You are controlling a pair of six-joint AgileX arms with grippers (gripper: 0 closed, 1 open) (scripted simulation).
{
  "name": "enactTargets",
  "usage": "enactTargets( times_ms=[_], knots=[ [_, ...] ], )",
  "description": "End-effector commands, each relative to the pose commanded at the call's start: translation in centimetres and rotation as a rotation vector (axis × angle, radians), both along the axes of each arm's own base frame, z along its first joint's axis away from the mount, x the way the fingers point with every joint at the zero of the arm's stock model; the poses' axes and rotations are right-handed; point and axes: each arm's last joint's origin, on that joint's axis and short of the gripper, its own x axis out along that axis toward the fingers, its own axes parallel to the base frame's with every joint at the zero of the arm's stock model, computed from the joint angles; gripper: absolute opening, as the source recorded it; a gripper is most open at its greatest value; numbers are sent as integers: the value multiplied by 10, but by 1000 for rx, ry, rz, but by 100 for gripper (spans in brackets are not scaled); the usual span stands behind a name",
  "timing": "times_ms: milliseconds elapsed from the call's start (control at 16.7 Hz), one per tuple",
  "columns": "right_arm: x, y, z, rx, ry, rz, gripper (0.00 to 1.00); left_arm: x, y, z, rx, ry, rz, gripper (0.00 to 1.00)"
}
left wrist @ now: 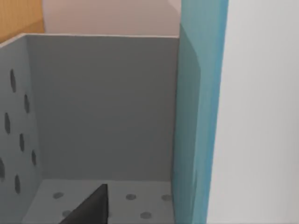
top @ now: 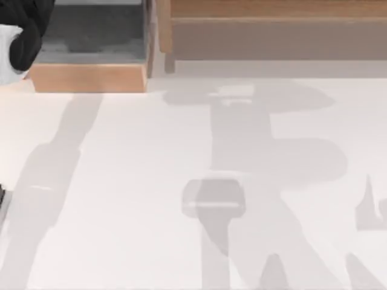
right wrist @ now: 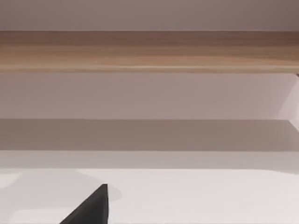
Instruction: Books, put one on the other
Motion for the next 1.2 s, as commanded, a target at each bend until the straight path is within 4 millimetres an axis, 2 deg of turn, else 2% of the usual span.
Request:
enactTargets(
  times_ms=[420,660,1200],
  knots=[
    [0,0,0,0,0,0,100,28,-3,1,-1,-4,-4,100],
    [0,0,0,0,0,0,100,30,-3,1,-1,-4,-4,100],
    [0,0,0,0,0,0,100,30,-3,1,-1,-4,-4,32]
  ],
)
